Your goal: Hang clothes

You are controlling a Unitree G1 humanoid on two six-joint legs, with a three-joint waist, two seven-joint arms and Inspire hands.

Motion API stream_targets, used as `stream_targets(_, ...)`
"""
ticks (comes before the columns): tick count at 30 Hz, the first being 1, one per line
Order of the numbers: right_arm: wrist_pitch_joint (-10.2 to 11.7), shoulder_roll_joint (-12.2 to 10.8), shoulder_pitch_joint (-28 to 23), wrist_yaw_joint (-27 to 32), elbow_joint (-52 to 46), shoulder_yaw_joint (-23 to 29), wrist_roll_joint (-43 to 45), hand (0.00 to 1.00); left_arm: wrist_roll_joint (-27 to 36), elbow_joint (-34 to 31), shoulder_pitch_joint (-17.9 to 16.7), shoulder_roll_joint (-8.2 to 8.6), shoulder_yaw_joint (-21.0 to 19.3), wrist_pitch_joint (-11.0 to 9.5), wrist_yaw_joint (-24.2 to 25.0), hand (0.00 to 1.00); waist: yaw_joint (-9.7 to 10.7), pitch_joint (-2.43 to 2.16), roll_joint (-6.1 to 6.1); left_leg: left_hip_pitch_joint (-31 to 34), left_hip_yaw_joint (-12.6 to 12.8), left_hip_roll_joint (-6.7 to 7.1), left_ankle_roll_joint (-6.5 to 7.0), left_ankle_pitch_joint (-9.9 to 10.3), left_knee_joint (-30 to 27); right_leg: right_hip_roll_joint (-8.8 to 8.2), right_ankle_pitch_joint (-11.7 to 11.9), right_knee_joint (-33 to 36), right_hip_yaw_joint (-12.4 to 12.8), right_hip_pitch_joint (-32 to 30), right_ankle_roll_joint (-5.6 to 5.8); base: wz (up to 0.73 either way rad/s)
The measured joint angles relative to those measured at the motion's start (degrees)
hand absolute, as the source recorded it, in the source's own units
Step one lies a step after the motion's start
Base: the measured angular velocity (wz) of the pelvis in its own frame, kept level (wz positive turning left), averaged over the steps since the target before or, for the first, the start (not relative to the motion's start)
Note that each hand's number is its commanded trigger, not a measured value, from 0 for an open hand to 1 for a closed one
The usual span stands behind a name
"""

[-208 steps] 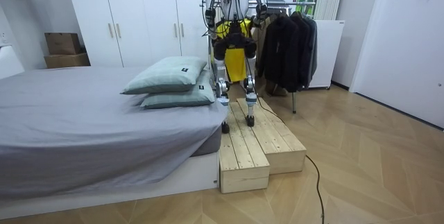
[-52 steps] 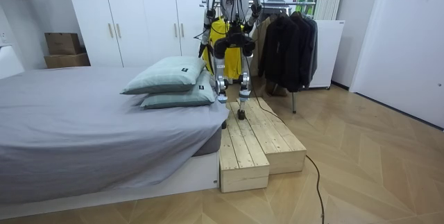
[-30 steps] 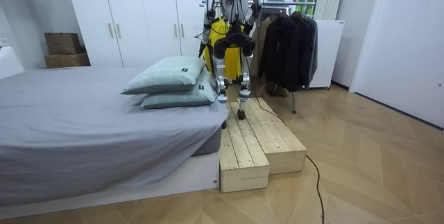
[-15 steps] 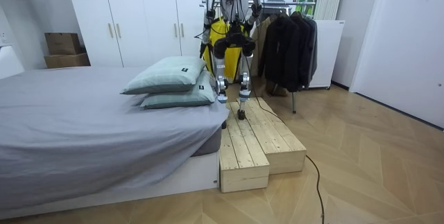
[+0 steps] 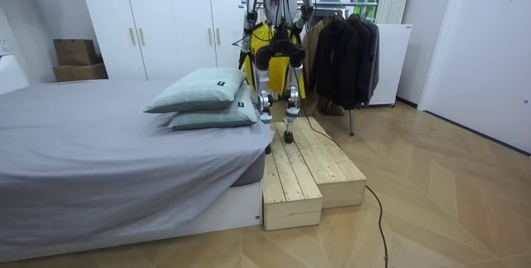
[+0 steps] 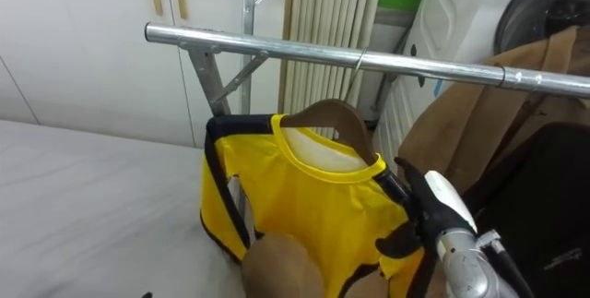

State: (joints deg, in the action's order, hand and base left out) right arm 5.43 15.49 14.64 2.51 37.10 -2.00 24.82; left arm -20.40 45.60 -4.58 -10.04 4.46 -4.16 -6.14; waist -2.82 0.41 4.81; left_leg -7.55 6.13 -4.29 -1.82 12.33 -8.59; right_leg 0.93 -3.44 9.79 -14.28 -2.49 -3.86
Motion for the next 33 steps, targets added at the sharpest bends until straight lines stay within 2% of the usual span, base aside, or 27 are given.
stream_targets(6,0.08,0.01,-0.48,1.99,-7.38,0.78,-0.08,0.0,-0.06,-0.11,0.12,0.15,-0.28,0.02,-1.19,0.0,1.49,-0.15,-0.36,0.48,-0.06,0.02,0.0,0.0,-0.02,0.21,0.08,0.05,0.17,-0.5,-0.07,0.0)
stream_targets(8,0.75,0.07,-0.8,3.58,-9.76,1.43,-1.99,0.0,-0.02,-0.01,0.16,0.45,-0.24,0.02,-2.03,0.0,2.21,-0.38,-0.6,0.2,-0.06,0.02,0.0,0.0,-0.05,0.23,0.08,0.06,0.16,-0.24,-0.07,0.0)
stream_targets(11,1.48,0.06,-2.93,4.05,-12.37,2.66,-4.7,0.0,-0.11,0.09,0.18,0.49,-0.33,0.01,-2.48,0.0,2.63,-0.4,-0.67,-0.1,0.15,0.02,0.0,0.0,-0.04,0.17,0.06,-0.01,0.38,-0.02,-0.05,-0.02)
stream_targets(17,1.4,0.09,-5.48,4.38,-13.14,5.71,-9.06,0.0,-0.12,1.08,-0.16,0.43,-0.34,0.13,-2.09,0.0,3.09,-0.38,-0.69,-0.09,1.67,0.02,0.0,0.0,0.02,0.32,0.05,0.27,1.62,-0.67,-0.03,-0.1)
stream_targets(20,1.4,0.1,-6.47,4.52,-13.39,6.06,-9.21,0.0,-0.18,1.06,-0.34,0.42,-0.34,0.13,-2.08,0.0,4.01,-0.39,-0.79,-0.11,1.71,-0.03,-0.01,0.02,0.41,0.48,0.05,0.13,1.79,-0.77,-0.03,0.0)
stream_targets(27,1.42,0.15,-8.82,4.45,-13.3,6.09,-14.51,0.0,-0.18,1.03,-1.51,0.3,-0.32,0.02,-2.1,0.0,4.55,-0.65,-1.36,-0.69,2.67,-0.16,-0.01,0.02,0.86,1.01,0.17,0.08,2.79,-0.79,-0.08,-0.07)
stream_targets(33,1.51,-0.37,-14.12,3.97,-12.71,6.04,-21.16,0.0,-0.58,2.78,-2.6,0.14,-0.29,-0.44,-3.45,0.0,4.47,-0.39,-1.85,-1.05,3.28,-0.2,-0.01,0.02,0.91,1.16,0.15,-0.14,3.26,-0.63,-0.06,-0.04)
